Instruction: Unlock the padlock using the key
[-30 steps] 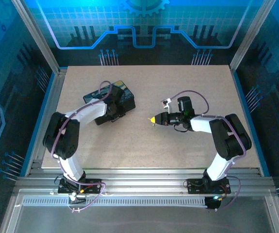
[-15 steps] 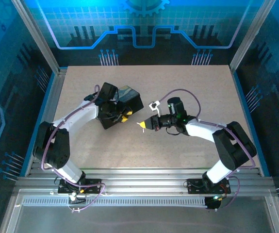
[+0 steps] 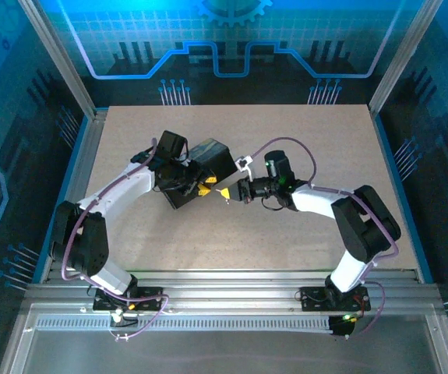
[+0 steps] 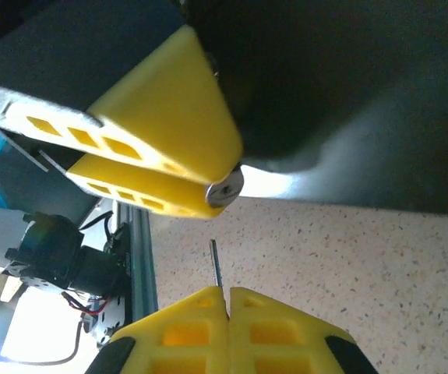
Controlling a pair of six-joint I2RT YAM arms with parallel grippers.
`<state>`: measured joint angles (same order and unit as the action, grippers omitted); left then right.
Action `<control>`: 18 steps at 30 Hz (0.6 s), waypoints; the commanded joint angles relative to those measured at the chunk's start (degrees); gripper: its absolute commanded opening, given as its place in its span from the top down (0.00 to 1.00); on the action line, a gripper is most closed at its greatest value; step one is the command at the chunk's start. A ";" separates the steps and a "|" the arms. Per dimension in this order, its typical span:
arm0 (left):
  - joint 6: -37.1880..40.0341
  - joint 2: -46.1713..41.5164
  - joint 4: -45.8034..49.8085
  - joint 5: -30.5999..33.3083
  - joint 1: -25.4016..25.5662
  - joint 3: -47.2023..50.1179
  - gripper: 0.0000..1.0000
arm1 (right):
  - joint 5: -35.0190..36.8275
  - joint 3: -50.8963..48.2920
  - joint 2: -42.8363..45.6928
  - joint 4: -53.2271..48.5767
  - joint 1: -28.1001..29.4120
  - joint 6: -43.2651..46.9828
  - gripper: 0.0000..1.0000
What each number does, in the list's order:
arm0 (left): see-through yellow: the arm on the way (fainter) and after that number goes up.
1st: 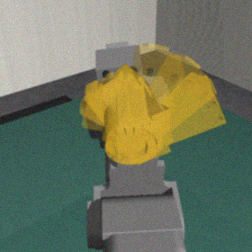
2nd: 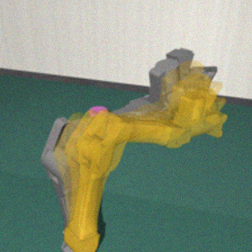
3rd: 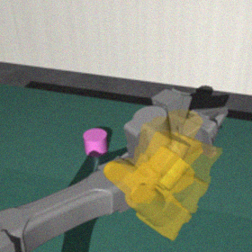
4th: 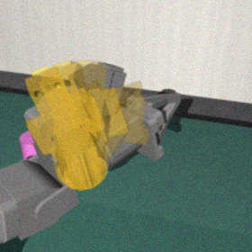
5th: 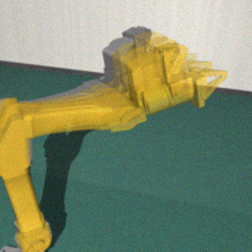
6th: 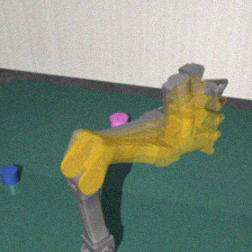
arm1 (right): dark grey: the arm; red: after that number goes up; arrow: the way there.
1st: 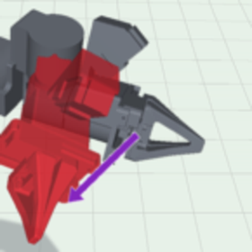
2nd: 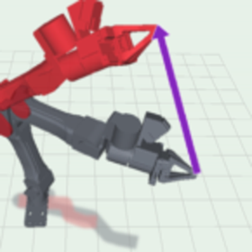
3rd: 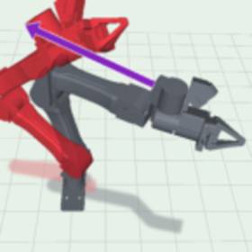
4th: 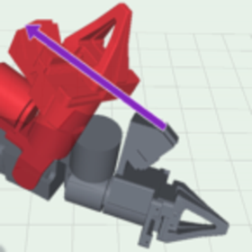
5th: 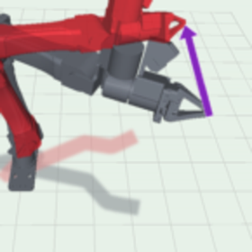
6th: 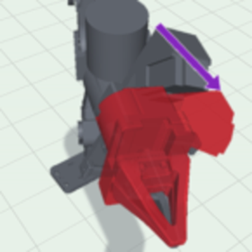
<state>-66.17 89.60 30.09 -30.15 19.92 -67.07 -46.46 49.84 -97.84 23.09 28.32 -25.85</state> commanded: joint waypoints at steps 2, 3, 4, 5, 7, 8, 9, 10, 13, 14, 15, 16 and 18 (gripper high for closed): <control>-2.35 -1.84 -1.47 -6.67 0.04 -0.11 0.96 | 0.27 3.02 -2.32 3.64 -0.64 -0.51 1.00; -2.42 -1.89 -1.60 -6.67 0.11 -0.01 0.97 | 0.23 3.37 -2.75 3.98 -0.64 -0.76 1.00; -2.54 -1.89 -1.69 -6.74 0.11 0.09 0.96 | 0.05 3.58 -3.00 4.37 -0.63 -1.00 1.00; -2.54 -1.86 -1.74 -6.76 0.07 0.25 0.97 | -0.06 3.76 -3.42 4.91 -0.64 -1.34 1.00; -3.02 -1.93 -2.24 -6.94 0.03 0.78 0.97 | -0.10 4.20 -4.00 5.20 -0.63 -1.57 1.00; -3.29 -2.04 -2.75 -7.10 0.03 1.08 0.97 | 0.02 4.50 -4.34 5.04 -0.64 -1.70 1.00; -3.79 -2.18 -3.28 -7.15 -0.04 1.40 0.97 | -0.02 4.63 -4.67 4.92 -0.69 -1.75 1.00; -3.89 -2.32 -3.64 -7.20 -0.06 1.54 0.98 | -0.10 4.73 -4.94 5.12 -0.72 -2.00 1.00; -4.06 -2.49 -3.70 -7.11 -0.19 1.83 0.98 | -0.83 4.30 -5.43 8.06 -0.81 -3.47 1.00; -4.30 -2.54 -3.84 -7.18 -0.32 2.08 0.98 | -1.05 4.22 -5.52 8.59 -0.81 -3.67 1.00; -4.37 -2.62 -3.98 -7.20 -0.49 2.26 0.98 | -1.24 4.12 -5.53 9.04 -0.81 -3.70 1.00; -4.42 -2.77 -3.98 -7.18 -0.66 2.42 0.98 | -1.38 3.96 -5.50 9.08 -0.80 -3.69 1.00; -4.34 -3.13 -3.74 -7.20 -1.16 2.47 0.98 | -1.51 3.52 -5.25 9.07 -0.92 -3.21 1.00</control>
<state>-68.47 88.40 27.42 -31.48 19.35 -65.67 -46.81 52.95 -102.52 29.21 27.99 -28.95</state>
